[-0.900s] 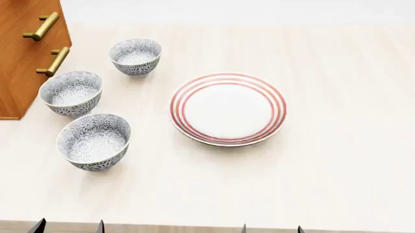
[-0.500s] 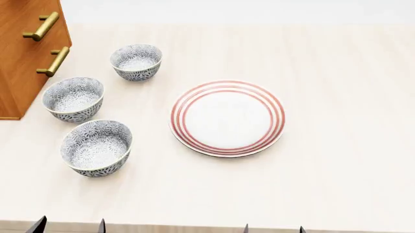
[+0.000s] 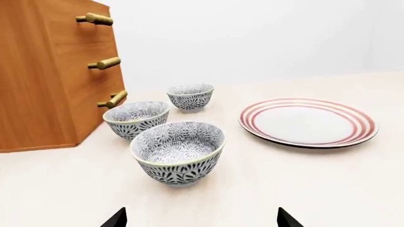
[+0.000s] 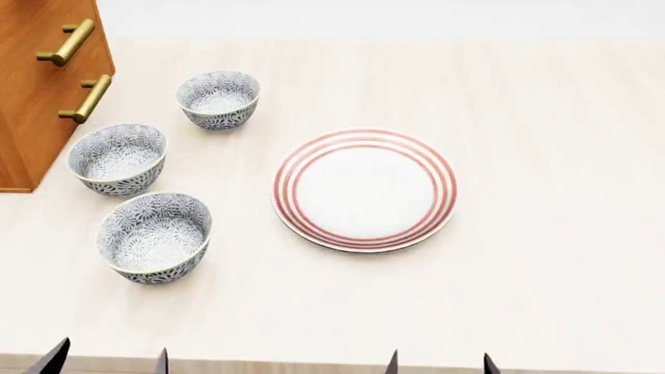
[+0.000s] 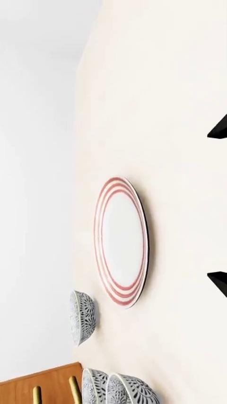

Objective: Put the bowl at the front on the plate.

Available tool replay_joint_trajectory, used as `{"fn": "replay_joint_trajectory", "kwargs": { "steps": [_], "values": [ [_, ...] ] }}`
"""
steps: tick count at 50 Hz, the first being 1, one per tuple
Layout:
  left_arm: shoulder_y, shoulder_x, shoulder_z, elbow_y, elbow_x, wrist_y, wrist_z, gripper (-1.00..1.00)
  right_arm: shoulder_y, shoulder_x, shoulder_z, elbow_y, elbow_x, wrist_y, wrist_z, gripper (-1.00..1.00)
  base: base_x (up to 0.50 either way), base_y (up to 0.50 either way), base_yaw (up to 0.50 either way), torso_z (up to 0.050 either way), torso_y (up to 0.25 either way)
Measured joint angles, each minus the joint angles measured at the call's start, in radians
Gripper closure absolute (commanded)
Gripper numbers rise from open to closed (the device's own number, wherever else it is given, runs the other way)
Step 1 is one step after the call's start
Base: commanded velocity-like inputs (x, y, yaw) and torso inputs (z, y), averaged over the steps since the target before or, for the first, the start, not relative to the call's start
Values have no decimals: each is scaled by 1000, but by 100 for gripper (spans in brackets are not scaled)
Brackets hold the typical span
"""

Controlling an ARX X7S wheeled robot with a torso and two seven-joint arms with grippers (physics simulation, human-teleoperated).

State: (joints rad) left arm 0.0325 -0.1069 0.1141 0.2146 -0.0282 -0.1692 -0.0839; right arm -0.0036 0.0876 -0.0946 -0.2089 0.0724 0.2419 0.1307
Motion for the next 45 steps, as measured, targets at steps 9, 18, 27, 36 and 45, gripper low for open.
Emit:
{"fn": "replay_joint_trajectory", "kwargs": {
  "steps": [9, 18, 27, 36, 45],
  "values": [
    [-3, -14, 2, 165, -24, -139, -9, -100, -4, 25, -5, -158, 9, 133, 24, -100, 0, 0, 0, 0, 0],
    [-44, -24, 3, 324, -64, -295, -13, -100, 24, 60, -11, -364, 15, 334, 44, -100, 0, 0, 0, 0, 0],
    [-107, -28, 1, 457, -109, -462, -19, -100, 105, 96, -18, -574, 27, 590, 51, -100, 0, 0, 0, 0, 0],
    [-217, -19, -26, 578, -177, -669, -26, -100, 249, 152, 3, -728, 168, 844, 125, -100, 0, 0, 0, 0, 0],
    [-371, 2, -71, 690, -261, -912, -37, -100, 460, 230, 83, -788, 593, 1077, 389, -100, 0, 0, 0, 0, 0]
  ]
}}
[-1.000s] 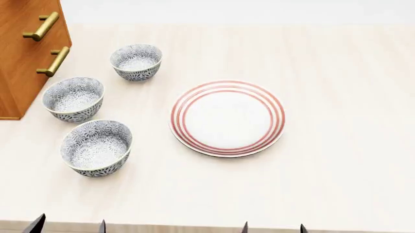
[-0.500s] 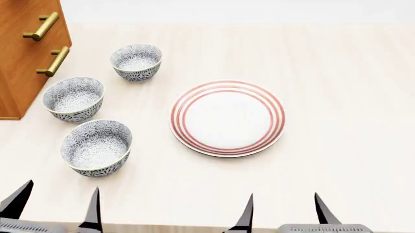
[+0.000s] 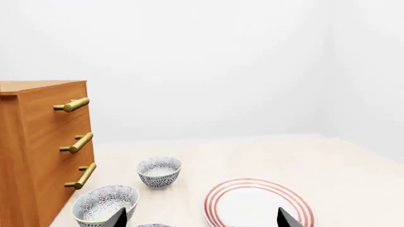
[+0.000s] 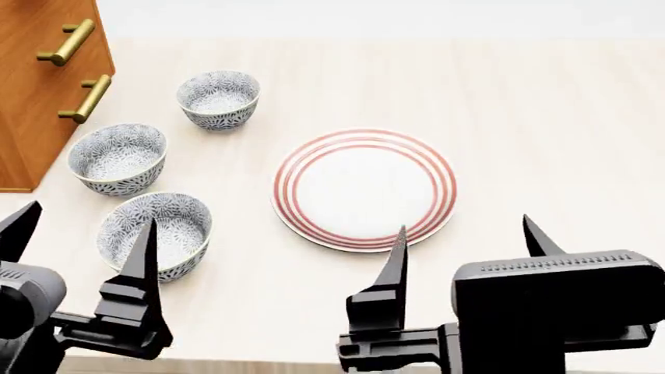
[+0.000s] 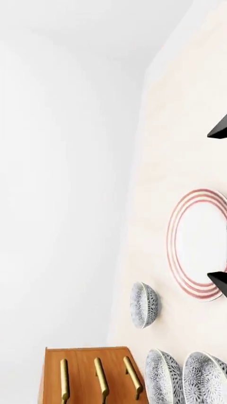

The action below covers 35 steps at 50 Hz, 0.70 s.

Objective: Put the bowl at the front on the plate.

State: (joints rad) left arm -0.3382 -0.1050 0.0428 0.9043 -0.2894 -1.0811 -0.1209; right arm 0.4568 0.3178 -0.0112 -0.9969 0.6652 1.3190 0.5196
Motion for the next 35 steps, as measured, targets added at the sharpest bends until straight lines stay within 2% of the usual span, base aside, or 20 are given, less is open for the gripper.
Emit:
{"fn": "replay_joint_trajectory", "kwargs": {
  "steps": [5, 10, 18, 25, 35],
  "values": [
    [-105, 22, -46, 53, -60, -147, -8, -100, 135, 35, 38, 21, 289, 95, 201, -100, 0, 0, 0, 0, 0],
    [-215, 35, -110, 86, -185, -277, -63, -100, 271, 82, 30, 71, 569, 137, 423, -100, 0, 0, 0, 0, 0],
    [-380, 7, -226, 51, -588, -391, -331, -100, 484, 164, -49, 155, 911, 136, 703, -100, 0, 0, 0, 0, 0],
    [-493, -38, -278, -13, -914, -421, -578, -100, 635, 214, -128, 212, 1090, 116, 847, -100, 0, 0, 0, 0, 0],
    [-616, -98, -282, -94, -1186, -410, -809, -100, 759, 254, -188, 268, 1195, 100, 915, -100, 0, 0, 0, 0, 0]
  ]
}}
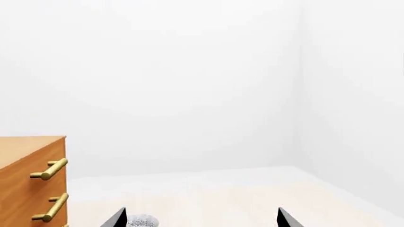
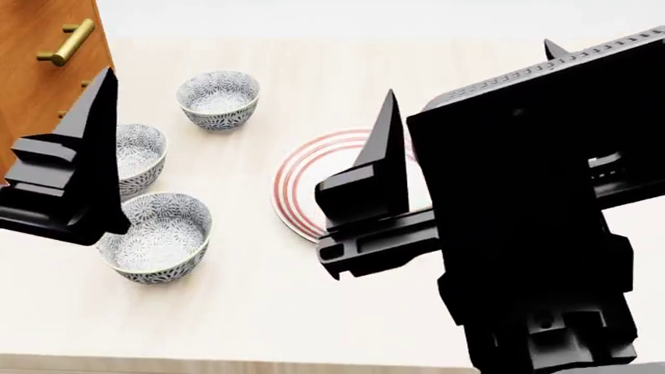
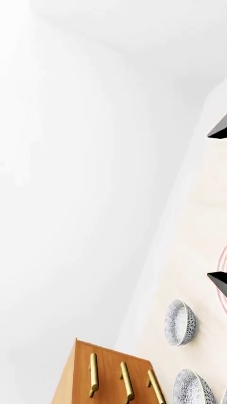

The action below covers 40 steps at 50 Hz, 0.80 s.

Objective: Put the bowl at the front on the plate.

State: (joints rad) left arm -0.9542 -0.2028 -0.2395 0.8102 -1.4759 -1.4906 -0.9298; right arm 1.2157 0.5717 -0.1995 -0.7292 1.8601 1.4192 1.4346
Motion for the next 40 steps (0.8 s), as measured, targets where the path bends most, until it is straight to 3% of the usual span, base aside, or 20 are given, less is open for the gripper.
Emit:
{"fn": "replay_joint_trajectory", "kwargs": {
  "steps": [17, 40],
  "values": [
    [-127, -60, 38, -73, -202, 62, -190, -100, 127, 41, -74, 50, 72, -26, 30, -100, 0, 0, 0, 0, 0],
    [-113, -84, 52, -59, -190, 97, -168, -100, 150, 78, -114, 45, 82, -60, 9, -100, 59, 0, 0, 0, 0]
  ]
}}
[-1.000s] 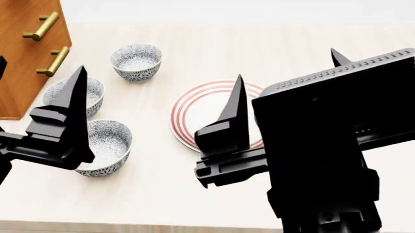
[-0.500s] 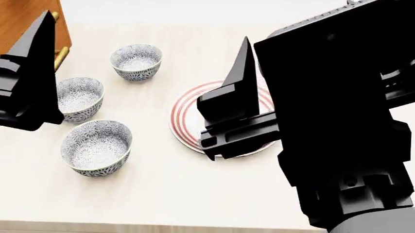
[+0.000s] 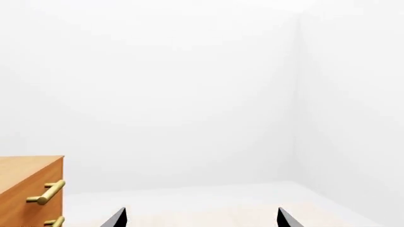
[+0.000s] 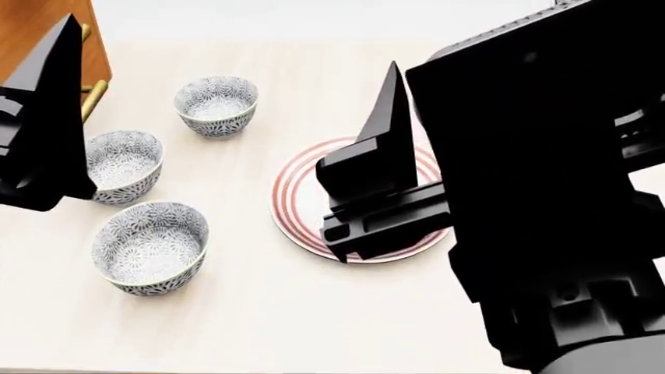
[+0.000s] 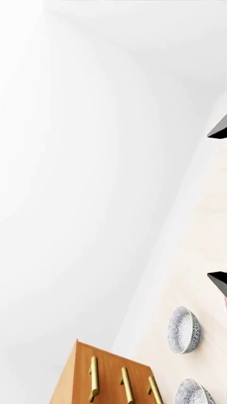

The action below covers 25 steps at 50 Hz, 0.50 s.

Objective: Put the bowl at the front on the plate.

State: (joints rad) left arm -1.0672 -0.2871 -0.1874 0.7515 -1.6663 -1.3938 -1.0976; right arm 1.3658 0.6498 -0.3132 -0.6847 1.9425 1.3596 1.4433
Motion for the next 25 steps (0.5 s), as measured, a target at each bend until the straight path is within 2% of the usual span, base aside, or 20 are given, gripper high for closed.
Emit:
{"fn": "replay_joint_trajectory", "kwargs": {
  "steps": [8, 25],
  "values": [
    [13, -5, 5, 10, 19, 10, 18, -100, 14, 10, -18, -4, 7, -13, 2, -100, 12, 0, 0, 0, 0],
    [34, -16, 19, 22, 48, 30, 45, -100, 25, 21, -38, -11, 1, -34, -14, -100, 104, 0, 0, 0, 0]
  ]
}}
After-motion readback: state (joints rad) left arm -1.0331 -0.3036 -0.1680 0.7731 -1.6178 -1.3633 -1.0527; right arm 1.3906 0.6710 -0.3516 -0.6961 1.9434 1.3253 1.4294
